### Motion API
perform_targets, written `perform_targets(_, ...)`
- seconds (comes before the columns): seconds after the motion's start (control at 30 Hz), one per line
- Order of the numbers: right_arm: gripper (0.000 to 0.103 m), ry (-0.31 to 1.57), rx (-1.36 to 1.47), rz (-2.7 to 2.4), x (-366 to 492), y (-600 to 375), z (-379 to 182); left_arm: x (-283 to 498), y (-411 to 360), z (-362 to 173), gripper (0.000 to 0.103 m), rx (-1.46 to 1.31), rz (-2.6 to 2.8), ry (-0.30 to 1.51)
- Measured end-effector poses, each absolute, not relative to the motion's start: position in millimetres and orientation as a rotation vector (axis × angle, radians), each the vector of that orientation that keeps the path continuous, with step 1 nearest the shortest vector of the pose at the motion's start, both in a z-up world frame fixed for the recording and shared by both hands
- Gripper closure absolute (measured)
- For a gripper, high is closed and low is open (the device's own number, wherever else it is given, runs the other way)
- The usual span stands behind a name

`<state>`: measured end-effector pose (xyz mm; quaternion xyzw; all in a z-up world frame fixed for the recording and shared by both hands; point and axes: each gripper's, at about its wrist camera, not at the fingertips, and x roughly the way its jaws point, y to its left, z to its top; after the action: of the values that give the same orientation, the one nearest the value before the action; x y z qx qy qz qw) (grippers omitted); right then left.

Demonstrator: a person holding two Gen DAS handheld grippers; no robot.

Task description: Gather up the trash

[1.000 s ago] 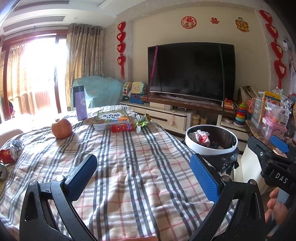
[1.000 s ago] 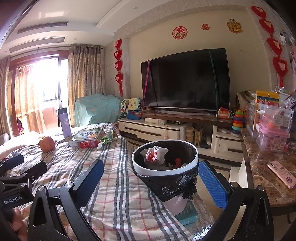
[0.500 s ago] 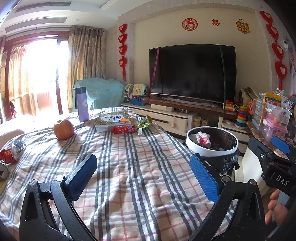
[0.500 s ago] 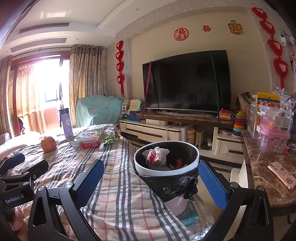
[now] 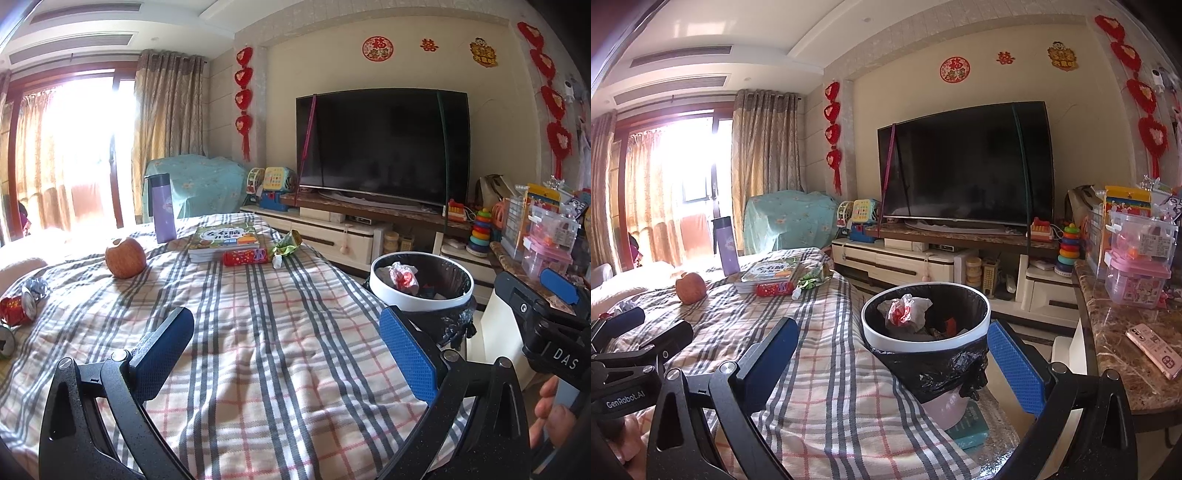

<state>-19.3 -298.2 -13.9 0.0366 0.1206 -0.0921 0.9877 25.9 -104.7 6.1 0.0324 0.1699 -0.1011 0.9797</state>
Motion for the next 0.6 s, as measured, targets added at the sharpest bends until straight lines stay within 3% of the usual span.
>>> perform_targets(0.6,0.0,0.235,0.075,-0.17,-21.6,-295.1,-9.2,25.6,-105.4,6.6,0.0,0.065,-0.203,0.341)
